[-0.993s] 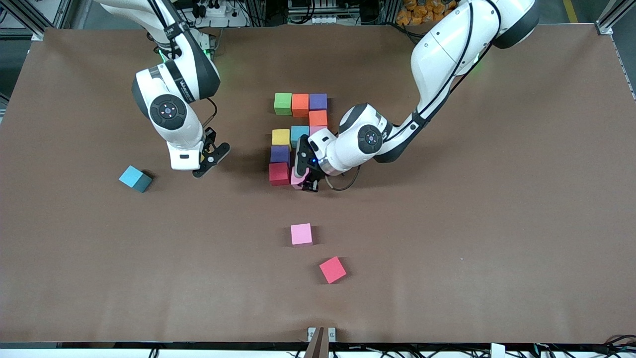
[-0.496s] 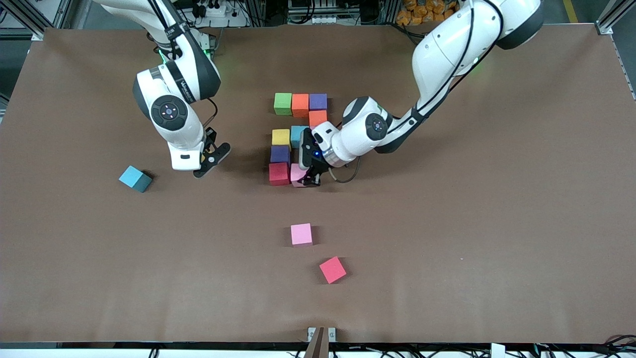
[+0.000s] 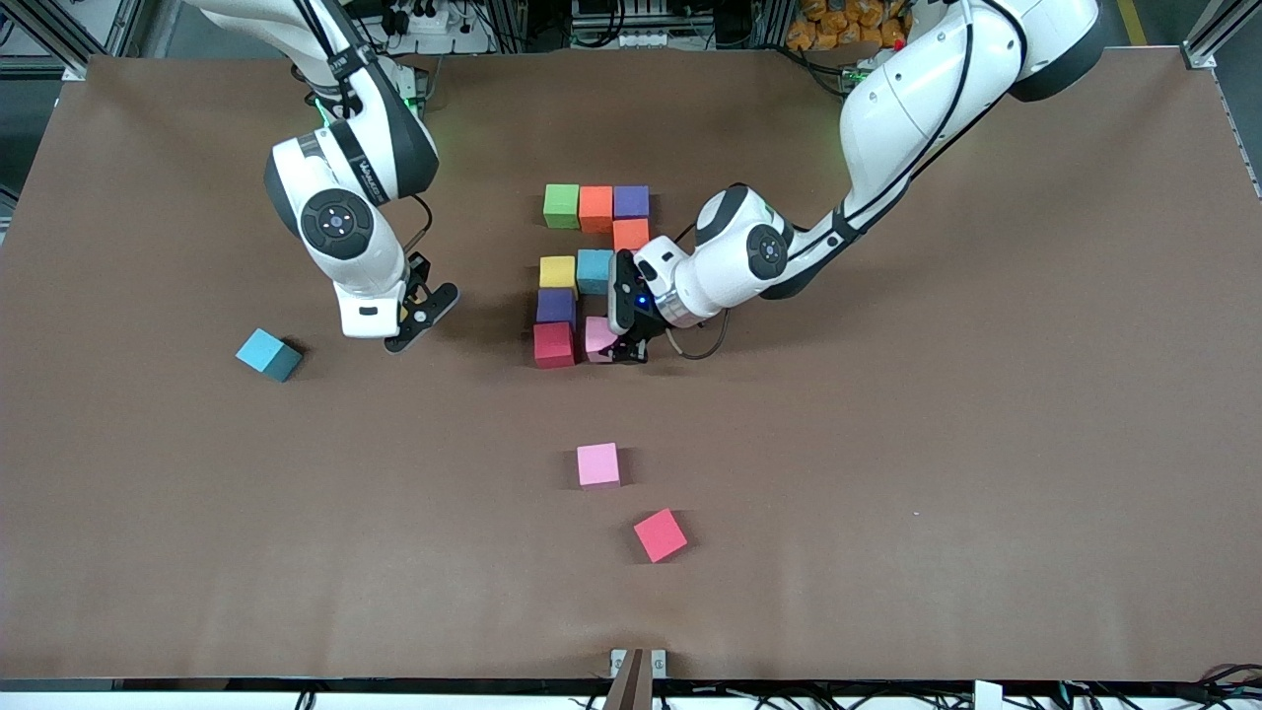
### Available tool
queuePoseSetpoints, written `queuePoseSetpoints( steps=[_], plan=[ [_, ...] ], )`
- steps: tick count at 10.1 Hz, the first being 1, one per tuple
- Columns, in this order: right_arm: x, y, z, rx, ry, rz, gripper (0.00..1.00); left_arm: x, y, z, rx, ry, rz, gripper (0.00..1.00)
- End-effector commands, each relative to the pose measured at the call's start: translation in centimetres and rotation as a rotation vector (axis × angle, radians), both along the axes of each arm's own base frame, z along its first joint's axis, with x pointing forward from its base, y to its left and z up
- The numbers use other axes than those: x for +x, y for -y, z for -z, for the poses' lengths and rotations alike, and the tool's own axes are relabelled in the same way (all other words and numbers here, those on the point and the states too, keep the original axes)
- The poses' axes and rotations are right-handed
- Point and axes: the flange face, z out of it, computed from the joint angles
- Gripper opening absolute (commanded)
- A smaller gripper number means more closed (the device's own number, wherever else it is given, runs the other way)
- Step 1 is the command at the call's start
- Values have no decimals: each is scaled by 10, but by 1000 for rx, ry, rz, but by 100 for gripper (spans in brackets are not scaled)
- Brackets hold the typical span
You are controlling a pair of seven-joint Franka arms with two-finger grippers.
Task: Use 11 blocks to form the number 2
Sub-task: 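Lower the light pink cube beside the dark pink cube with the left gripper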
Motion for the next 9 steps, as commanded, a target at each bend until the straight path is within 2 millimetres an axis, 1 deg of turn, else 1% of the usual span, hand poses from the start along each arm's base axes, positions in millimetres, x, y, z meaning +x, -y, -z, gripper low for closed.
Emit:
queuePoseSetpoints(
  steps=[1, 5, 9],
  plan=[
    [4, -2, -1, -13, -4, -14, 0, -10, 3, -3, -30, 30, -8, 0],
    [4, -2, -1, -13, -4, -14, 0, -13, 7, 1, -36, 37, -11, 0],
    [3, -2, 0, -14, -5, -14, 0, -9, 11, 5, -47, 44, -8, 0]
  ],
)
